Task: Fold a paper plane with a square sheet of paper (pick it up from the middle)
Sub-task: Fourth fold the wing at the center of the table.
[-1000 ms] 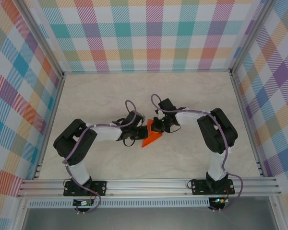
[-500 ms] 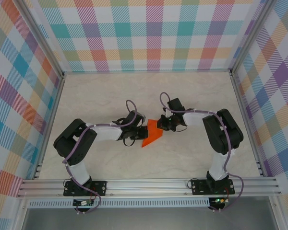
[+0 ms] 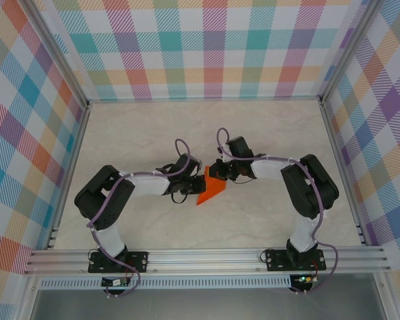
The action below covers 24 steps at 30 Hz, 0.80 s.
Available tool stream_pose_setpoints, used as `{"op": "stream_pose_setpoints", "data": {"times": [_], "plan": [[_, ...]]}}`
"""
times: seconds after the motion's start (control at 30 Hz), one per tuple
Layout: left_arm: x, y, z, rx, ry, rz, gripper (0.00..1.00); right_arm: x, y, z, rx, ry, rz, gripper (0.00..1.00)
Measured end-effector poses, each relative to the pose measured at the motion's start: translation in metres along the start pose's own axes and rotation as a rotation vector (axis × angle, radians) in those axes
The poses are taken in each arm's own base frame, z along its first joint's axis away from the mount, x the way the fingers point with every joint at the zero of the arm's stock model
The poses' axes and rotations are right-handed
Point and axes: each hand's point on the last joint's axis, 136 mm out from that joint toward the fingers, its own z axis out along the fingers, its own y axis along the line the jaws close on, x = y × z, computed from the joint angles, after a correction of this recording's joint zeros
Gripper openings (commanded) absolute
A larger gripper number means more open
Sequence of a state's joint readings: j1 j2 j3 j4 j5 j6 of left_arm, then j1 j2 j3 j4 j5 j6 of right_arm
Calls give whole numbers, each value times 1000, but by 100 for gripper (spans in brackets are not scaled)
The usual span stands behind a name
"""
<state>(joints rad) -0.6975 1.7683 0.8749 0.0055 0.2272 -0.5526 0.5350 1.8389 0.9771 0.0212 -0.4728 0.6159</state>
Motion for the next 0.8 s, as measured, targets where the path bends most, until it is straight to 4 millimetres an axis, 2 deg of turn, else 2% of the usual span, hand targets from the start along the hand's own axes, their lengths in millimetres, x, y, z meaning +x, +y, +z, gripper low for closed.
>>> {"op": "stream_pose_setpoints", "data": {"times": [0.17, 0.37, 0.7, 0.8], "plan": [[0, 0, -1, -5, 6, -2, 0, -3, -13, 12, 33, 23, 15, 0], [1, 1, -1, -10, 12, -4, 0, -9, -32, 12, 55, 24, 51, 0], [1, 1, 0, -10, 13, -3, 0, -61, -76, -21, 122, -110, 165, 0], [1, 1, 0, -10, 13, 0, 0, -70, -82, -33, 152, -151, 177, 1]]}}
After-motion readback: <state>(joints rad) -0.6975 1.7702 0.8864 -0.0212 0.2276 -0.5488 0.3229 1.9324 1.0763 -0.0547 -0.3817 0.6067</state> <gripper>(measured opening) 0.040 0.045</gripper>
